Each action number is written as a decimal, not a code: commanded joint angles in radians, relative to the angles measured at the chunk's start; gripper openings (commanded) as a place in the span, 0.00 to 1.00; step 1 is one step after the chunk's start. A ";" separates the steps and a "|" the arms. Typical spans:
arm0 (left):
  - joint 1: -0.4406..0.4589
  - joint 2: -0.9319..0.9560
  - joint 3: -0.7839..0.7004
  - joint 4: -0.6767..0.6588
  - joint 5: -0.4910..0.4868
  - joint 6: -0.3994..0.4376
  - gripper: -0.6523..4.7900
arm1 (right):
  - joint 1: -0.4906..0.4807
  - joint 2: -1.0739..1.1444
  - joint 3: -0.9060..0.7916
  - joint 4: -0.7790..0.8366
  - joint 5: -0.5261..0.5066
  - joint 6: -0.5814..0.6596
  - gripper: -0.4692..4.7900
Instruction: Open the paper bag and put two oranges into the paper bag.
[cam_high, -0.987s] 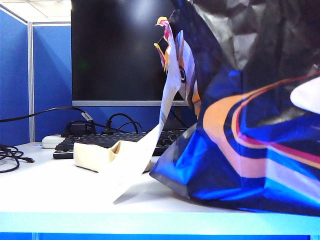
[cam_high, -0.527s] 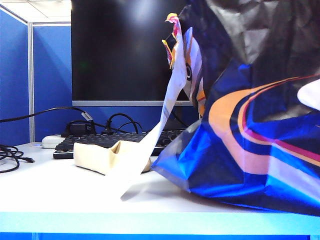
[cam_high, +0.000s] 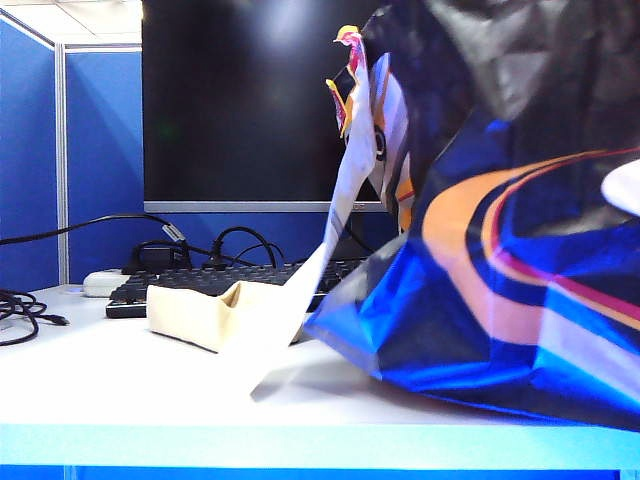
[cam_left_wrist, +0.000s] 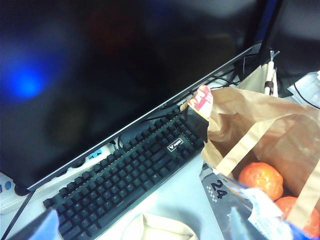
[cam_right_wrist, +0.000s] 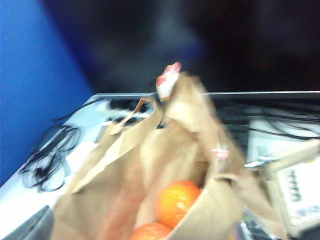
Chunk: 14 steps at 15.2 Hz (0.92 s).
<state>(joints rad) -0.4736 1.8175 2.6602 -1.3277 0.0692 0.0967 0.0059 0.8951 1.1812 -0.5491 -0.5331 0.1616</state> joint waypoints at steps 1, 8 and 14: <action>-0.001 -0.008 0.004 0.007 0.007 0.000 1.00 | -0.038 -0.009 0.007 0.005 0.003 -0.016 1.00; -0.001 -0.008 0.004 0.022 0.017 0.001 1.00 | -0.106 -0.021 0.007 -0.056 0.058 -0.035 1.00; 0.087 -0.085 0.004 0.042 -0.031 0.008 0.84 | -0.261 -0.383 0.006 0.006 0.178 -0.216 0.66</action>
<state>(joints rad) -0.4171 1.7542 2.6602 -1.3071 0.0471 0.1032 -0.2459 0.5377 1.1881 -0.5808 -0.4156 -0.0261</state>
